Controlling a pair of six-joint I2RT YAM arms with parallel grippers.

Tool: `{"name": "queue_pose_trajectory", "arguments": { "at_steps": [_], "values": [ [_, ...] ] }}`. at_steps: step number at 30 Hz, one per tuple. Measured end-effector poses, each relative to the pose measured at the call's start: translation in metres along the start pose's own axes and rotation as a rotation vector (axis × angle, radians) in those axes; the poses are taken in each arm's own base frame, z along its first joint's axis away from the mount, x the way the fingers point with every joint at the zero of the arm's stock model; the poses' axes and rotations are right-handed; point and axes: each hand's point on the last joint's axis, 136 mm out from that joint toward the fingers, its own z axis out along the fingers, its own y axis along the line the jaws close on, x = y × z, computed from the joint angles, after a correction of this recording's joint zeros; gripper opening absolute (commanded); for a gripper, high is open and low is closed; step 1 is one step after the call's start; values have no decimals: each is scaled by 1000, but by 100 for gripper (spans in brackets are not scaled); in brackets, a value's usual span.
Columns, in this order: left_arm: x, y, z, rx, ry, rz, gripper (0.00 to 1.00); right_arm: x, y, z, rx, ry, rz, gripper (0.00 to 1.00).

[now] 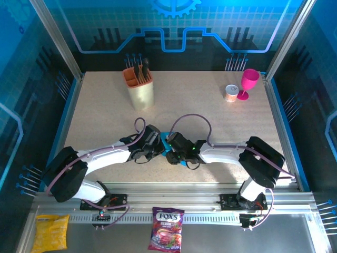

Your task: Fold a paper plane with a square sheet of paper (pick it up from the middle)

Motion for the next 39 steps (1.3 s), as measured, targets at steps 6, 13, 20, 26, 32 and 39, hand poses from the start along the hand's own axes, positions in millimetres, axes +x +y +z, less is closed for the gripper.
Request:
{"name": "queue_pose_trajectory", "arguments": {
  "at_steps": [6, 13, 20, 26, 32, 39],
  "values": [
    [1, -1, 0, 3, 4, 0, 0, 4, -6, 6, 31, 11, -1, 36],
    [1, -1, 0, 3, 3, 0, 0, 2, -13, 6, 70, -4, -2, 37],
    [2, 4, 0, -17, 11, -1, 13, -2, -15, -2, 66, -17, 14, 19],
    [3, 9, 0, -37, 14, -1, 28, -19, -34, -11, 27, -41, 98, 1],
    [6, 16, 6, -66, 26, 2, 31, -23, -44, -10, -25, -33, 153, 0],
    [7, 21, 11, -85, 34, 1, 31, -24, -38, -5, -78, -30, 162, 0]
  ]
}}
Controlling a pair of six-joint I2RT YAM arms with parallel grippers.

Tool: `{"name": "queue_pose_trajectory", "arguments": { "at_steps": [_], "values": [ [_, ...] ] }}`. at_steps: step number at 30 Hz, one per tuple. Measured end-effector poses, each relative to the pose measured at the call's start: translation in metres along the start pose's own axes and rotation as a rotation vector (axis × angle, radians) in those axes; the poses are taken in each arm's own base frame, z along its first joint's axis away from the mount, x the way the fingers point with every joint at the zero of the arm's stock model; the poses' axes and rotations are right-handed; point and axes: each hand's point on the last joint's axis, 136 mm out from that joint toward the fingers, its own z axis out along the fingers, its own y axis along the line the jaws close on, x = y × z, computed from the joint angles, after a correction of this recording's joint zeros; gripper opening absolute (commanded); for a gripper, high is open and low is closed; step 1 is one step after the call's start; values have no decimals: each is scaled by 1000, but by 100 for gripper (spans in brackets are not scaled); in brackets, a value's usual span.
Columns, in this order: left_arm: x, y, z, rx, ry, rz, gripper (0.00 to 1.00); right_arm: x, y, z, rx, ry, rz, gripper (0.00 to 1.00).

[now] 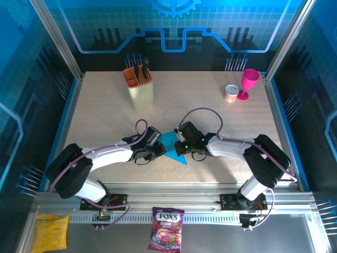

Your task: Fold a paper plane with a square sheet of paper (pick it up from the middle)

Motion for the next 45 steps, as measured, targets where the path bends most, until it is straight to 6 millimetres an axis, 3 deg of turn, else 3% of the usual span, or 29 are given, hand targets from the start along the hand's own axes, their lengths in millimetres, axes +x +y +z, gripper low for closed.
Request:
{"name": "queue_pose_trajectory", "arguments": {
  "at_steps": [10, 21, 45],
  "values": [
    [3, 8, 9, -35, 15, 0, 31, 10, -24, 19, 4, 41, 75, 0],
    [-2, -4, 12, -21, 13, 2, 30, 8, -22, 22, -33, 9, 89, 0],
    [-1, 3, 21, -55, 23, 14, 28, 7, -19, 23, -50, -1, 94, 0]
  ]
}}
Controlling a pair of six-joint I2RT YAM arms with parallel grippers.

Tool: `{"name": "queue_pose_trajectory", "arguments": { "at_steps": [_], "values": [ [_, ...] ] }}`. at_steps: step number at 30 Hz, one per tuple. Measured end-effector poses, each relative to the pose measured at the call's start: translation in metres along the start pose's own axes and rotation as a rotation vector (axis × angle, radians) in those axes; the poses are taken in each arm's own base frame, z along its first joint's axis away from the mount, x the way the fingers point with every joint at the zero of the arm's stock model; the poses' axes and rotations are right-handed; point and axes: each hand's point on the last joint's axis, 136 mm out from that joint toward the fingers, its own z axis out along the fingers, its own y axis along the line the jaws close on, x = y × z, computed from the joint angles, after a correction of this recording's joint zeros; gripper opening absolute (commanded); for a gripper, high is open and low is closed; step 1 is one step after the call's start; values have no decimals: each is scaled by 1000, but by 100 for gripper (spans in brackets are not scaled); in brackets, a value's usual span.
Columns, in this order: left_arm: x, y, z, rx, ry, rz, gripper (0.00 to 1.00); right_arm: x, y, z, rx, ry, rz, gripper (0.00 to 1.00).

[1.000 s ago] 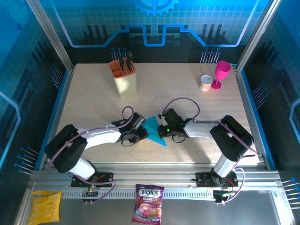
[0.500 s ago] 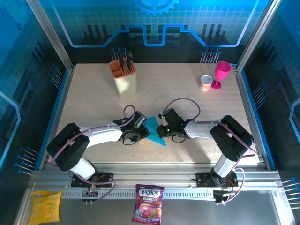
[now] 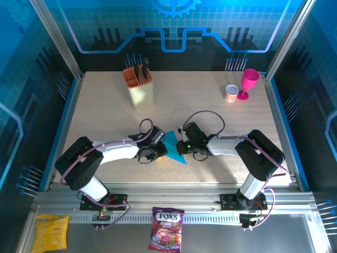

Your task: Fold a paper plane with a square sheet of paper (pick it up from the middle)

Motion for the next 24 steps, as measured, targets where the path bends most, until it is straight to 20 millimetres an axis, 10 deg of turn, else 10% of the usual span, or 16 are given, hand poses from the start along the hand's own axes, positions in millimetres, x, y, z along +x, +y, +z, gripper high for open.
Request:
{"name": "queue_pose_trajectory", "arguments": {
  "at_steps": [24],
  "values": [
    [-6, -3, 4, -11, -21, 7, 5, 0, 0, 0, 0, 0, 0, 0]
  ]
}}
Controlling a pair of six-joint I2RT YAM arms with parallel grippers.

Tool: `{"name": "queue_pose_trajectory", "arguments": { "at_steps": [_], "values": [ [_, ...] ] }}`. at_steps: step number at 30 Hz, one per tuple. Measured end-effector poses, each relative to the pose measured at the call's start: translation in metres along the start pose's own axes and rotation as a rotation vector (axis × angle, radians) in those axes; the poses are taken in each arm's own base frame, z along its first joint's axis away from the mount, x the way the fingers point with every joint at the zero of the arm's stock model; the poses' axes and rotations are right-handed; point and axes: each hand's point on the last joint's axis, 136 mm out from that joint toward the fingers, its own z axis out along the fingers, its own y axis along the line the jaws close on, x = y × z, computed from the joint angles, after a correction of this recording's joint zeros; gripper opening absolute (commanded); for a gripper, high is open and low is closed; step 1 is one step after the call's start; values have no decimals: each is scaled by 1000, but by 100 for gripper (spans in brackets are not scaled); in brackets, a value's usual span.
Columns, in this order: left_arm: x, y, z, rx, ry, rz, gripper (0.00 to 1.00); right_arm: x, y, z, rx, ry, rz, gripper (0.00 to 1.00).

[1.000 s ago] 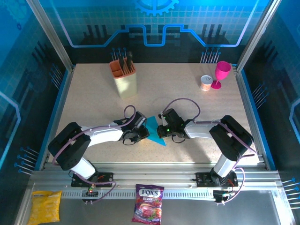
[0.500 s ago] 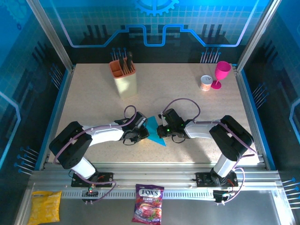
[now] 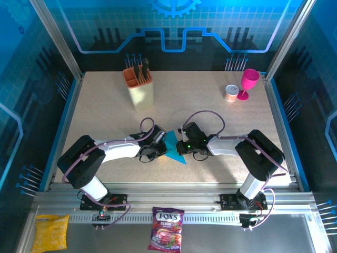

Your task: Fold a paper plane with a square sheet of paper (pick it up from the middle)

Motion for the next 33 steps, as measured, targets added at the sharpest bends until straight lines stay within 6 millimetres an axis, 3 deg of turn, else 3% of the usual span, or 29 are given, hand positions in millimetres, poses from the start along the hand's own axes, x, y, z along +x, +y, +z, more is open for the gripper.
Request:
{"name": "queue_pose_trajectory", "arguments": {
  "at_steps": [3, 27, 33],
  "values": [
    [0, 0, 0, 2, -1, 3, 0, 0, 0, 0, 0, 1, 0, 0],
    [-3, -10, -16, 84, -35, 5, 0, -1, 0, -1, -1, 17, 6, 0],
    [-2, -11, -19, 94, -35, 6, 0, -1, 2, -11, -4, 44, 14, 22]
  ]
}}
